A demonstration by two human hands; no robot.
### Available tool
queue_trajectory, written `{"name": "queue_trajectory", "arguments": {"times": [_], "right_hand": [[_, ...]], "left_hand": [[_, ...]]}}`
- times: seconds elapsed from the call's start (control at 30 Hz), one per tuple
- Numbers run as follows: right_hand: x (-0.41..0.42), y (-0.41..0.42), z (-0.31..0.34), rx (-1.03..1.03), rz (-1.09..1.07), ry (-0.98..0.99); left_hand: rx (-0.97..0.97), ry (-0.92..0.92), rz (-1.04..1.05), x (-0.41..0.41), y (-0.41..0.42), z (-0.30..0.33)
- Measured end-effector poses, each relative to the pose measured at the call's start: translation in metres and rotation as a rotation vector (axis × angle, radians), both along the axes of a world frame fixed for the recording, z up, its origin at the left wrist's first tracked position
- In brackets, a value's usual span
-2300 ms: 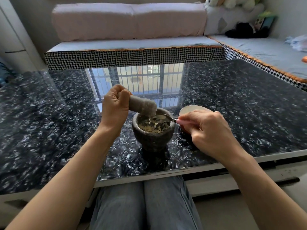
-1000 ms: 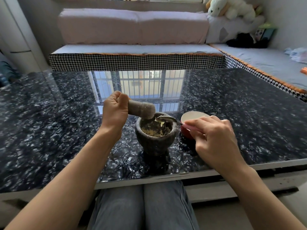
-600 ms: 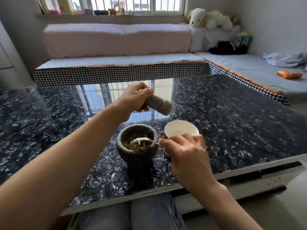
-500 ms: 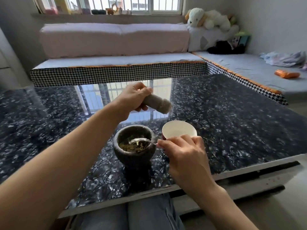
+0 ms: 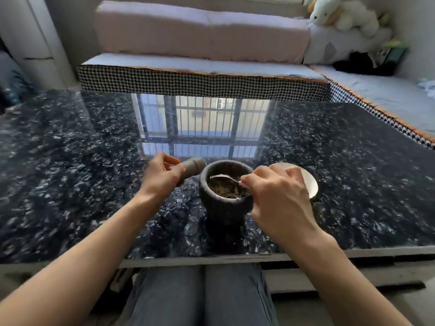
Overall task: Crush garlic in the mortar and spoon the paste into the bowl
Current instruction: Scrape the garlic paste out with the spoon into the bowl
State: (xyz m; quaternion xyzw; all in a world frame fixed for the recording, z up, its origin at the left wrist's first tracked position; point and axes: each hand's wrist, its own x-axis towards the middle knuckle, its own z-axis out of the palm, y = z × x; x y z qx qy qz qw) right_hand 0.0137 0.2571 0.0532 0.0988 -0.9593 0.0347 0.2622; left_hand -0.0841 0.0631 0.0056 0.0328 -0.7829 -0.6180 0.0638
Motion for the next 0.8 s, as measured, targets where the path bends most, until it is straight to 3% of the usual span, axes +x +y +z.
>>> {"name": "queue_trajectory", "arguments": {"times": [0.2,0.4,0.57,0.8], "right_hand": [[0.012,-0.002,0.007,0.168,0.078,0.045],[0.016,0.009,0.023,0.246,0.133,0.070],[-0.007,0.004,0.023,0.191,-0.016,0.048],[0.009,0.004,0.017,0.232,0.162,0.054]], "left_hand": [[-0.258,0.142,0.025,0.006,0.001,-0.023],[-0.388,0.252,0.040,0.018,0.004,-0.030],[-0.505,0.270,-0.021,0.024,0.002,-0.034],[-0.535,0.215,-0.057,0.023,0.000,-0.035]]}}
